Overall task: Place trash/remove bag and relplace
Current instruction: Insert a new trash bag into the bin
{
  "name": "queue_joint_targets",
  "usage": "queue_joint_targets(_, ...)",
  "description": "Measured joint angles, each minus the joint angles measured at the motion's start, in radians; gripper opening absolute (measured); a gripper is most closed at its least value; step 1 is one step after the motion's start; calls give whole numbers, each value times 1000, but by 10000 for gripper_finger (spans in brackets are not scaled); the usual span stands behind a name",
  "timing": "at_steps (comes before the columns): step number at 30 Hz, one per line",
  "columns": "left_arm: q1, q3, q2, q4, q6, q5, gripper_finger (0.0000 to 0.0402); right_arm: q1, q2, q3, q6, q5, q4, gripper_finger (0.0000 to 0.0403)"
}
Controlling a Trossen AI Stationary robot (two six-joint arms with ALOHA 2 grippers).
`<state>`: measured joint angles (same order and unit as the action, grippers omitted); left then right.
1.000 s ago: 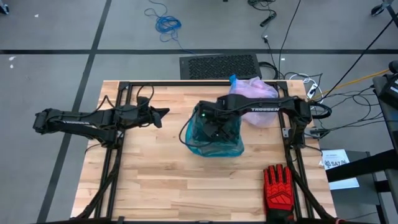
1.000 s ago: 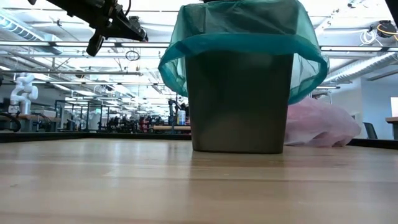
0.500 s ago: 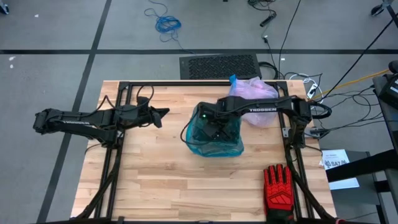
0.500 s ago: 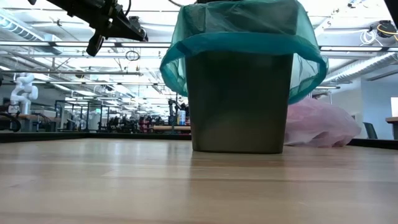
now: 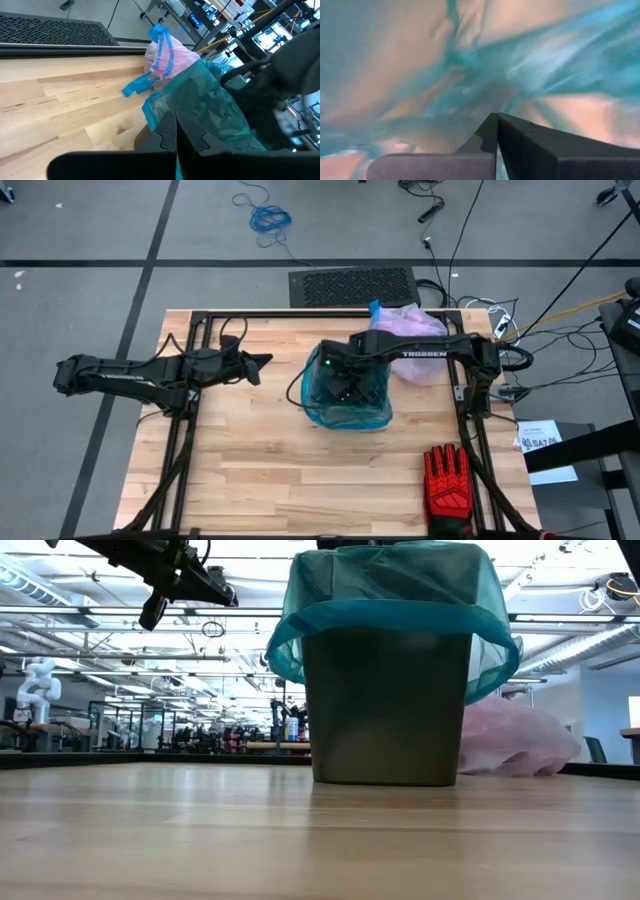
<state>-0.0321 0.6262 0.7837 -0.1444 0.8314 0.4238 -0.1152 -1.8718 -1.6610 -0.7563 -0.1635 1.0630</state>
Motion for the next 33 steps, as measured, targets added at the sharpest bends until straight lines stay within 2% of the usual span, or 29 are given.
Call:
queue_joint_targets(5,0,0,0,0,0,0,0,-1,2,-114,27,0,91,0)
queue_joint_targets(13,0,0,0,0,0,0,0,-4,2,-256,170,4,254,0)
queue_joint_targets(20,0,0,0,1,0,0,0,-9,2,-388,397,7,229,0)
queue_joint_targets(25,0,0,0,1,1,0,0,-8,-8,-370,473,5,111,0)
queue_joint_targets(33,0,0,0,1,2,0,0,-8,-67,-255,500,8,94,0)
